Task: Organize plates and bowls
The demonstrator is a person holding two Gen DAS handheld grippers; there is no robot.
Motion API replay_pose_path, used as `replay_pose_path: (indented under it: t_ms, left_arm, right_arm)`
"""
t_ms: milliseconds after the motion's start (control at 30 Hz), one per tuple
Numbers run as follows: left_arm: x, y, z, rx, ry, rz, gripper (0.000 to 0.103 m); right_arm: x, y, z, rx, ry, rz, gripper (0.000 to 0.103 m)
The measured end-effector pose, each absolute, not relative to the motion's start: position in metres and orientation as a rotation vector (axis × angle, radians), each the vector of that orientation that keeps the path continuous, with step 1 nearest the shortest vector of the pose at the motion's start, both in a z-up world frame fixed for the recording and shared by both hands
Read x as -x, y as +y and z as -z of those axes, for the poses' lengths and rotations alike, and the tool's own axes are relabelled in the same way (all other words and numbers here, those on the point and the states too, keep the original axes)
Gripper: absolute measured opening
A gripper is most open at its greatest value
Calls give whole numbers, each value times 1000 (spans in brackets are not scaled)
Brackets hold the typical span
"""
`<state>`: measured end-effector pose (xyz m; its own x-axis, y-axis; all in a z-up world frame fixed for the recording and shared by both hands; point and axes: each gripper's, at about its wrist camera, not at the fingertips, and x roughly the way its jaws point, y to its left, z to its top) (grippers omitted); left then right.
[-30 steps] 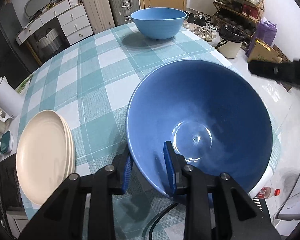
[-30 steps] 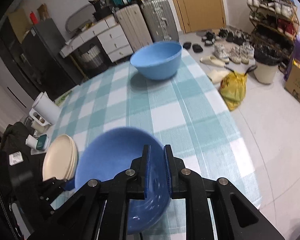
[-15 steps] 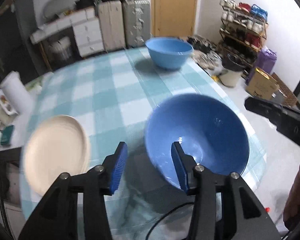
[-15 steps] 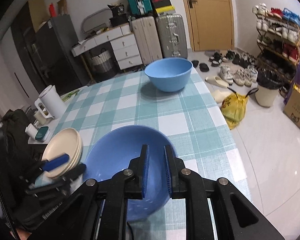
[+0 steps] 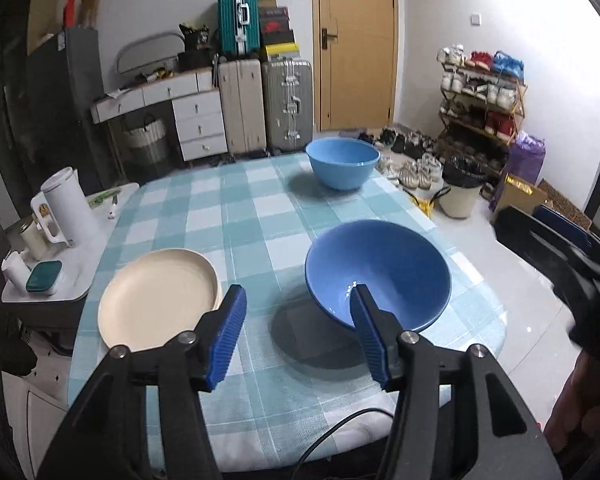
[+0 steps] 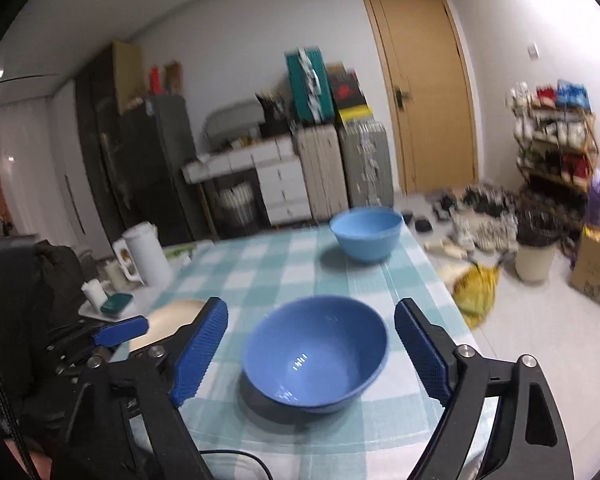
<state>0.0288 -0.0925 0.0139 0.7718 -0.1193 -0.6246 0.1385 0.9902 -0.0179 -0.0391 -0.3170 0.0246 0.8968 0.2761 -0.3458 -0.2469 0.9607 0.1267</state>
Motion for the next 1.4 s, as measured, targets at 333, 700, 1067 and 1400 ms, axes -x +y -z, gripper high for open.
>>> replay_pose_path:
  t_ms: [333, 700, 1067, 1400]
  left_arm:
    - [-5, -78, -21, 38, 561, 134, 100]
    - [2, -78, -5, 42, 532, 87, 103]
    - [-2, -78, 8, 56, 589, 98, 103]
    - [-33, -61, 22, 99, 679, 73, 103]
  right_arm:
    - [67, -317, -8, -108, 359, -264, 98]
    - [64, -317, 7, -108, 376, -218, 102]
    - [48, -326, 21, -162, 451, -210, 102]
    - [4, -347, 29, -236, 532, -212, 102]
